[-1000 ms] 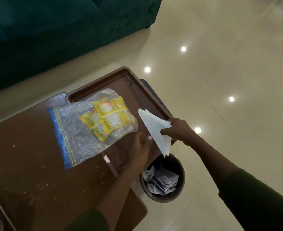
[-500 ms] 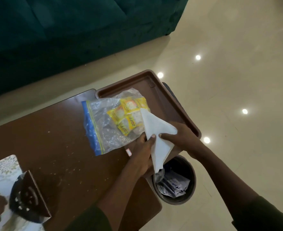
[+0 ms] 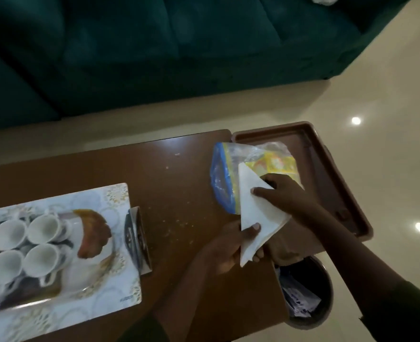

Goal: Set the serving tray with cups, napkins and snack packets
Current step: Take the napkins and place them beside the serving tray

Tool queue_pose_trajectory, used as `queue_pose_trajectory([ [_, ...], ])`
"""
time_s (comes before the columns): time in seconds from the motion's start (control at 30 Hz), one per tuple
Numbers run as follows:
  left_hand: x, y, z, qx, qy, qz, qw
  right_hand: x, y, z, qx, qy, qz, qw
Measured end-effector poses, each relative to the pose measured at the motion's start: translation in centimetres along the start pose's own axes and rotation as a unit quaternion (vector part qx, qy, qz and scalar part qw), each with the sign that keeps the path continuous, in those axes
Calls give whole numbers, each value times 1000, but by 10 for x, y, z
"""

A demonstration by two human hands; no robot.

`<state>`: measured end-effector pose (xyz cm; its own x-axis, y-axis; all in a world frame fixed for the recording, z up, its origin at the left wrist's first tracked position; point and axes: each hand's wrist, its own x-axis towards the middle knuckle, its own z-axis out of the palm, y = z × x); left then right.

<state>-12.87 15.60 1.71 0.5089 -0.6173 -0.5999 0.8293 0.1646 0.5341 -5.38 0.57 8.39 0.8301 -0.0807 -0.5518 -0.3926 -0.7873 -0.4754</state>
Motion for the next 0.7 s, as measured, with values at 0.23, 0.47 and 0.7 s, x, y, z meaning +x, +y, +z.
queue_pose_trajectory([
  [0.23,-63,-3,-56,-21,36,-11,999,12,-88,54,-113,-52,-91,988],
  [0.47,-119,-22,-110,-165,99,-4,981,14,-155,117,-133,-38,-147,979],
  [0.7,-150,-54,-137,-236,153,10,960,7,-191,169,-162,-79,-160,971],
])
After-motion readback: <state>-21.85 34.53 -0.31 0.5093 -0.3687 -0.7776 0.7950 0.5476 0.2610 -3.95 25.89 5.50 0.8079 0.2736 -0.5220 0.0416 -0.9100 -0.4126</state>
